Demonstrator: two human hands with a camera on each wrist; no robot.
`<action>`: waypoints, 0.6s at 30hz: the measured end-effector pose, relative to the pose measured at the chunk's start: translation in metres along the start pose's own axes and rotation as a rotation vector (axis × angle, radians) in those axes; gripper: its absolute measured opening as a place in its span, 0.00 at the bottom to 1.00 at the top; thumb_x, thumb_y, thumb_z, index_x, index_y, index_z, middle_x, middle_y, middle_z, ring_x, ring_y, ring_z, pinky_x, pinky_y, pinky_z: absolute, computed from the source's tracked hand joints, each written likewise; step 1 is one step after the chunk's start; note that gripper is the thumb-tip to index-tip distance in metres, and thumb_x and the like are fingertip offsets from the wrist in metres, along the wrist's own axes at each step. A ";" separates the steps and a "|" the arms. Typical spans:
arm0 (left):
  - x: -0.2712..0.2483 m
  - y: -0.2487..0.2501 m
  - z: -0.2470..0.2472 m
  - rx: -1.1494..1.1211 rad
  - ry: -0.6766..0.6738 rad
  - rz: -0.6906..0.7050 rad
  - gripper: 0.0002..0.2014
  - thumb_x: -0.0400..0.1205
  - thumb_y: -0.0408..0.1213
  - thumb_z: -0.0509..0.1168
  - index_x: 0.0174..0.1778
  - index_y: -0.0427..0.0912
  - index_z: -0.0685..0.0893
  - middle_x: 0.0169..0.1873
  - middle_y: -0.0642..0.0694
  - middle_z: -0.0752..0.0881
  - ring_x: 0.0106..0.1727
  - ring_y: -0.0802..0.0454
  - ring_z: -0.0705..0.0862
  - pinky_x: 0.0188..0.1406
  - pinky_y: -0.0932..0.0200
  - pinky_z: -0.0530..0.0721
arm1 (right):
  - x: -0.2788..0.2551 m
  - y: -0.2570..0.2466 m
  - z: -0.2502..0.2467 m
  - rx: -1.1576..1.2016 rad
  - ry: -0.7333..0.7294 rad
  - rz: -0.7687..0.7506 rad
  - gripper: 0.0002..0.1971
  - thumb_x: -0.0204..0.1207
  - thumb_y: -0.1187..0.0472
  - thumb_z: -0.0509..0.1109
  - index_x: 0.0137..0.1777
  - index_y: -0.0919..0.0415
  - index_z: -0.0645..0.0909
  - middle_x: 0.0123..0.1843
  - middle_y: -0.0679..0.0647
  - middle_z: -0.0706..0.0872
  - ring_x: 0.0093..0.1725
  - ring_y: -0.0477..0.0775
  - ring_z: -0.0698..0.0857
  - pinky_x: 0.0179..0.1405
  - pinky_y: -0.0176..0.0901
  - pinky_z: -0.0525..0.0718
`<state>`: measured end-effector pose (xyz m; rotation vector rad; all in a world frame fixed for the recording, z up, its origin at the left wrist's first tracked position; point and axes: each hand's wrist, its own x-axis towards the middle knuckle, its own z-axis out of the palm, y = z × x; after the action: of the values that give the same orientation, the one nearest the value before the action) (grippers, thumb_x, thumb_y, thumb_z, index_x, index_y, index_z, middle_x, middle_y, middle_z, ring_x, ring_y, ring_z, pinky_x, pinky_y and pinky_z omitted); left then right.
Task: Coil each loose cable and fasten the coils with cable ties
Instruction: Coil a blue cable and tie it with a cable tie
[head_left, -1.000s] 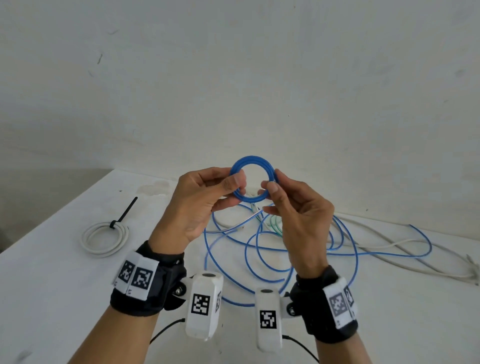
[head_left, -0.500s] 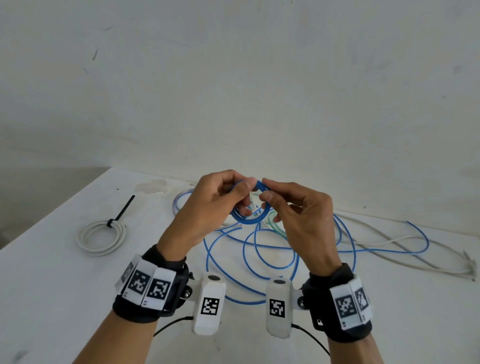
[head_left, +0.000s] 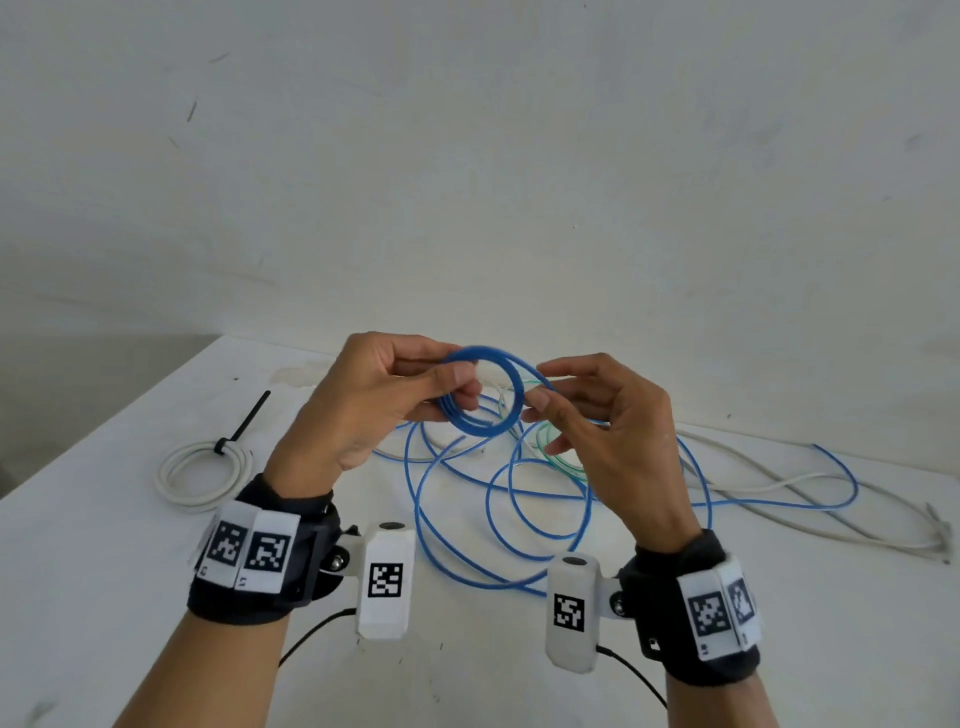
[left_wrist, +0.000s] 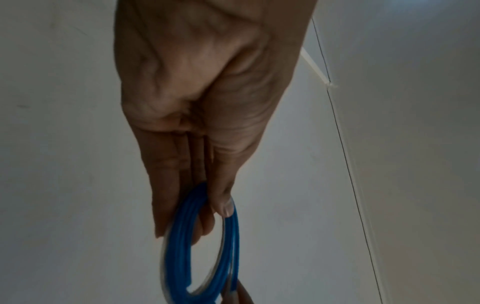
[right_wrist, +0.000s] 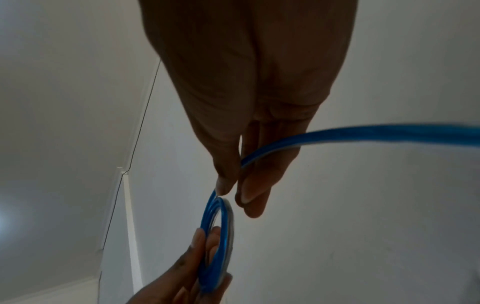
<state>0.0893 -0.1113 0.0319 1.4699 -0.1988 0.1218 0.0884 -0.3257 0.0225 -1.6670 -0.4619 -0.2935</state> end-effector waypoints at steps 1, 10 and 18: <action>0.000 0.001 -0.002 -0.043 0.023 0.005 0.14 0.73 0.35 0.74 0.53 0.34 0.91 0.40 0.36 0.93 0.41 0.45 0.93 0.42 0.56 0.91 | -0.001 -0.001 0.002 0.038 0.011 0.005 0.07 0.78 0.65 0.78 0.54 0.58 0.87 0.42 0.55 0.94 0.44 0.55 0.94 0.32 0.42 0.89; -0.003 0.007 -0.001 -0.168 0.012 -0.017 0.12 0.73 0.36 0.72 0.51 0.36 0.91 0.41 0.38 0.93 0.42 0.45 0.93 0.43 0.56 0.91 | -0.004 0.000 0.024 0.268 0.125 0.000 0.06 0.76 0.66 0.78 0.51 0.66 0.89 0.42 0.59 0.95 0.44 0.58 0.95 0.32 0.39 0.88; -0.005 0.008 0.001 -0.234 -0.078 -0.107 0.08 0.73 0.35 0.70 0.44 0.39 0.92 0.38 0.42 0.93 0.40 0.48 0.93 0.39 0.58 0.90 | -0.003 -0.002 0.020 0.433 0.053 0.033 0.10 0.75 0.61 0.75 0.52 0.66 0.87 0.44 0.62 0.93 0.42 0.57 0.92 0.41 0.40 0.86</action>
<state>0.0830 -0.1109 0.0392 1.2503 -0.1904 -0.0445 0.0830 -0.3064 0.0200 -1.2405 -0.4234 -0.1958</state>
